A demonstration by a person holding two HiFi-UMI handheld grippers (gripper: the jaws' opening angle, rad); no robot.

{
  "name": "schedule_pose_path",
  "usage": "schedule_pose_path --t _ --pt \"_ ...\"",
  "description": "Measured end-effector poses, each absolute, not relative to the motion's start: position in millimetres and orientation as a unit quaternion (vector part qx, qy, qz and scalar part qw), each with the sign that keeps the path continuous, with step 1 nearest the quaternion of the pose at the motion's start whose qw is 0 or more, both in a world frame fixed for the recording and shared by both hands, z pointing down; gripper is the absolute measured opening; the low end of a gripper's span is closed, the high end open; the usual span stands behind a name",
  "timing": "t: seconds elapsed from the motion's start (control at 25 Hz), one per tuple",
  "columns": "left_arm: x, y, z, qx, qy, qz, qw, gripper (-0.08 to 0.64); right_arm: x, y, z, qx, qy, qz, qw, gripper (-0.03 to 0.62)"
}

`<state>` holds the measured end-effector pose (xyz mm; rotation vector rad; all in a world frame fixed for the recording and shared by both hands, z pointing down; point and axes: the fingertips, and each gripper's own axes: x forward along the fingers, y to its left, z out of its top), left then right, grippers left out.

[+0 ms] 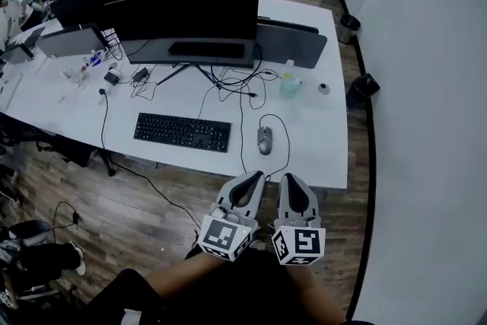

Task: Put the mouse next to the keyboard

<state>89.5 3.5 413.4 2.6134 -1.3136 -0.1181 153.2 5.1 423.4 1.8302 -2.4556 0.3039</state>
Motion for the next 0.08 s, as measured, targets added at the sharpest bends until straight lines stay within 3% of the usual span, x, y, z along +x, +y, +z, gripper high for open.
schedule_pose_path --t 0.08 --pt "100.2 16.9 410.9 0.886 -0.451 -0.039 0.103 0.003 163.2 17.6 423.8 0.590 -0.800 0.100 0.033 0.018"
